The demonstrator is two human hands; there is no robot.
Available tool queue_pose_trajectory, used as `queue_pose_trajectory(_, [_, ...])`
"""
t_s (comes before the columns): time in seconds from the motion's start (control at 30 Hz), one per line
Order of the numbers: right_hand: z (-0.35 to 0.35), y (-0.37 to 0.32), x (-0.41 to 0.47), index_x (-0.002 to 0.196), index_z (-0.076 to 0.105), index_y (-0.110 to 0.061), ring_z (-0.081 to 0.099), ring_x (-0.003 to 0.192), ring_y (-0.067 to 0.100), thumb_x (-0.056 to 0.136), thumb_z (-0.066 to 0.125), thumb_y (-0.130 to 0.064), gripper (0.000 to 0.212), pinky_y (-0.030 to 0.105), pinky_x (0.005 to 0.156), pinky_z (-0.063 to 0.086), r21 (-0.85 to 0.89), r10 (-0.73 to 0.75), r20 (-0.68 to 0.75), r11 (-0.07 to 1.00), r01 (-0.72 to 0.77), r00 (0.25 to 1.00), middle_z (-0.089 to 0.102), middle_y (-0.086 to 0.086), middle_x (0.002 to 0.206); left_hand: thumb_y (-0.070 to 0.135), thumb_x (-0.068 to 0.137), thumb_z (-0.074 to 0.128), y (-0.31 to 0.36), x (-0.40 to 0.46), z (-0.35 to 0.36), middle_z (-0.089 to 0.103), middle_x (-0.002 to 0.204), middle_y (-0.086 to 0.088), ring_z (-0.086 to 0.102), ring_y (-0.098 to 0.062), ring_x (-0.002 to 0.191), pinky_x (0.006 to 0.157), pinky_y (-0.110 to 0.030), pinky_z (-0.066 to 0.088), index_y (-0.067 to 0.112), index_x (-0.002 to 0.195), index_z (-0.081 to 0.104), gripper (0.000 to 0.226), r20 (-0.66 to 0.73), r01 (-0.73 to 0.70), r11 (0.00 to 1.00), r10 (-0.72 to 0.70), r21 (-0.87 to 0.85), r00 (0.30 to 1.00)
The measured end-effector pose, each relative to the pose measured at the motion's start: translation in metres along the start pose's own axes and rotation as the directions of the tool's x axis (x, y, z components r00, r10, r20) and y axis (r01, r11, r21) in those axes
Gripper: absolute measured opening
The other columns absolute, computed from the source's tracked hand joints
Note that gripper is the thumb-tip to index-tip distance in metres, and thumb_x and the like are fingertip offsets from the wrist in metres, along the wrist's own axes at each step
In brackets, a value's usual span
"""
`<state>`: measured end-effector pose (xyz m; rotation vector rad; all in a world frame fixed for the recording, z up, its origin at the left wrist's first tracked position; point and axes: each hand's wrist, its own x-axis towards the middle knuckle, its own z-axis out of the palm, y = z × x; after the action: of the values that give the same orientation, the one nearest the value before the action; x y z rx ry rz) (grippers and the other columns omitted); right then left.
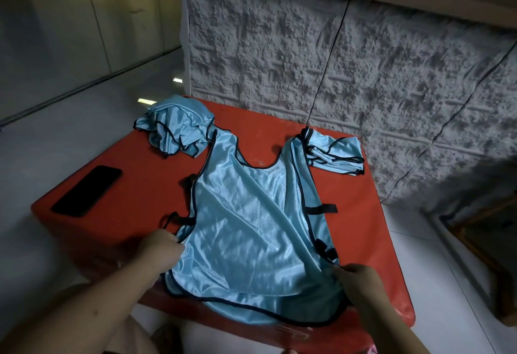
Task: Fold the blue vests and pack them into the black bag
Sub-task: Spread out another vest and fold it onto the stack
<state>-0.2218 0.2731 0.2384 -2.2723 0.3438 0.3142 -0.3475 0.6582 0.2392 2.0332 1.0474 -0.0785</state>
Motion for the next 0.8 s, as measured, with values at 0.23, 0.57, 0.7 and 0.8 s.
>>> queue_pose_trajectory(0.23, [-0.004, -0.001, 0.003, 0.077, 0.069, 0.003, 0.062, 0.066, 0.032, 0.080, 0.079, -0.015, 0.021, 0.040, 0.060, 0.050, 0.308, 0.222, 0.015, 0.927, -0.215, 0.975, 0.068, 0.021, 0.075, 0.000, 0.080, 0.066, 0.002, -0.004, -0.010, 0.070, 0.083, -0.018, 0.063, -0.025, 0.072, 0.065, -0.030, 0.044, 0.011, 0.077, 0.067, 0.012, 0.011, 0.031, 0.994, -0.030, -0.103, 0.999])
queue_pose_trajectory(0.57, [-0.009, 0.003, -0.006, 0.083, 0.073, -0.001, 0.061, 0.069, 0.032, 0.079, 0.074, 0.000, 0.004, 0.038, 0.060, 0.051, 0.248, 0.186, 0.087, 0.948, -0.202, 0.979, 0.068, 0.022, 0.079, 0.002, 0.092, 0.063, 0.002, -0.016, -0.015, 0.078, 0.095, -0.010, 0.074, -0.029, 0.088, 0.074, -0.035, 0.059, 0.011, 0.105, 0.074, 0.020, 0.175, 0.004, 0.992, 0.019, -0.125, 0.984])
queue_pose_trajectory(0.7, [-0.012, -0.001, -0.008, 0.079, 0.072, -0.002, 0.057, 0.063, 0.028, 0.080, 0.079, 0.000, 0.006, 0.034, 0.054, 0.045, 0.273, 0.162, 0.023, 0.948, -0.162, 0.987, 0.065, 0.018, 0.072, 0.002, 0.089, 0.061, 0.000, -0.014, -0.020, 0.078, 0.089, -0.005, 0.074, -0.026, 0.082, 0.078, -0.042, 0.063, 0.017, 0.102, 0.075, 0.024, 0.152, -0.058, 0.998, 0.063, -0.035, 0.986])
queue_pose_trajectory(0.8, [-0.014, -0.003, -0.008, 0.087, 0.070, 0.005, 0.065, 0.074, 0.036, 0.075, 0.084, -0.005, 0.021, 0.044, 0.067, 0.056, 0.210, 0.219, 0.073, 0.950, -0.229, 0.973, 0.069, 0.023, 0.085, -0.005, 0.087, 0.048, -0.003, -0.012, -0.024, 0.075, 0.100, -0.009, 0.071, -0.028, 0.090, 0.086, -0.045, 0.060, 0.012, 0.115, 0.070, 0.040, 0.130, -0.052, 0.999, 0.053, -0.015, 0.990])
